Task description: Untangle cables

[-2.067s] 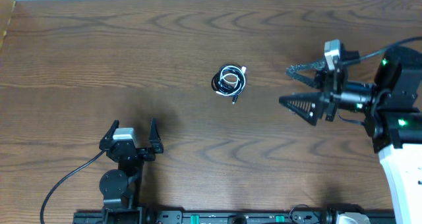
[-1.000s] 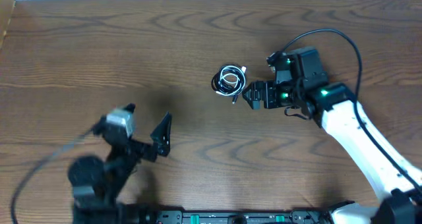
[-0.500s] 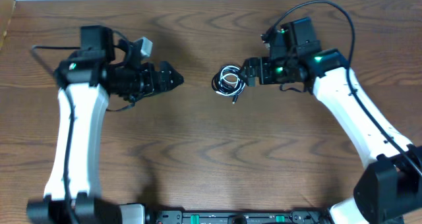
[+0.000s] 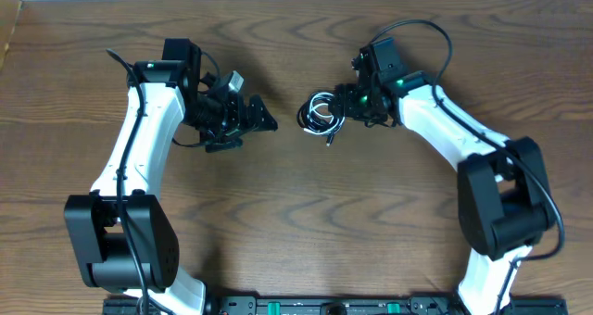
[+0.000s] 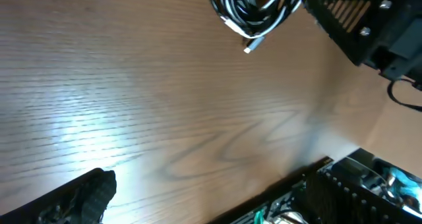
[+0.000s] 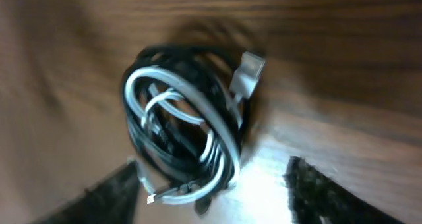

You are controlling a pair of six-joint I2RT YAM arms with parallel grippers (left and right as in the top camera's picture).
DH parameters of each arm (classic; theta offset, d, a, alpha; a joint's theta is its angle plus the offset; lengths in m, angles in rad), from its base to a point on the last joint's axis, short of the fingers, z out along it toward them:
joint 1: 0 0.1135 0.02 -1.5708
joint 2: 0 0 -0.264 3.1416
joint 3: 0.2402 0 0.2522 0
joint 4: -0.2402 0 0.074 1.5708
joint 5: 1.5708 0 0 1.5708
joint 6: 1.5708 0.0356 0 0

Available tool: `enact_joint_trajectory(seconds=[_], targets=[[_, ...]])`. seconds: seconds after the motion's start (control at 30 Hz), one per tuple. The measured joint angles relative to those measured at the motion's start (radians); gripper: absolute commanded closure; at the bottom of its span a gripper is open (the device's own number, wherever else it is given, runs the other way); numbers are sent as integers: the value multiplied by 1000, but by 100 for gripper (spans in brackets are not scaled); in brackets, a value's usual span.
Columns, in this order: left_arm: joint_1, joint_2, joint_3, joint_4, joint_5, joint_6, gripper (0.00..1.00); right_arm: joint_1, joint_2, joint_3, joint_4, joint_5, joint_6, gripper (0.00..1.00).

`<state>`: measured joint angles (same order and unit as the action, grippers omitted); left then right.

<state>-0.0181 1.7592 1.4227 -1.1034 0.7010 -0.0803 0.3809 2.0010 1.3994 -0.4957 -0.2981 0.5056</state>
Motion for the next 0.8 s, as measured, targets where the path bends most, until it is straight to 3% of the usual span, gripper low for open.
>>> enact_joint_trajectory(seconds=[0.13,0.23,0.3,0.33,0.6,0.8], targets=[[0,0,0,1,-21,-2,2,-4,37,0,34,-33,14,59],[0,0,0,0,-27,-2,2,-1,54,0,38,-42,18,75],[0,0,0,0,-28,-2,2,1,60,0,40,-39,16,94],[0,0,0,1,-30,-2,2,2,61,0,47,-37,12,98],[0,0,0,0,-31,-2,2,-2,61,0,69,-105,9,99],[0,0,0,-5,-14,-88,2,-39,60,8,144,-451,14,98]])
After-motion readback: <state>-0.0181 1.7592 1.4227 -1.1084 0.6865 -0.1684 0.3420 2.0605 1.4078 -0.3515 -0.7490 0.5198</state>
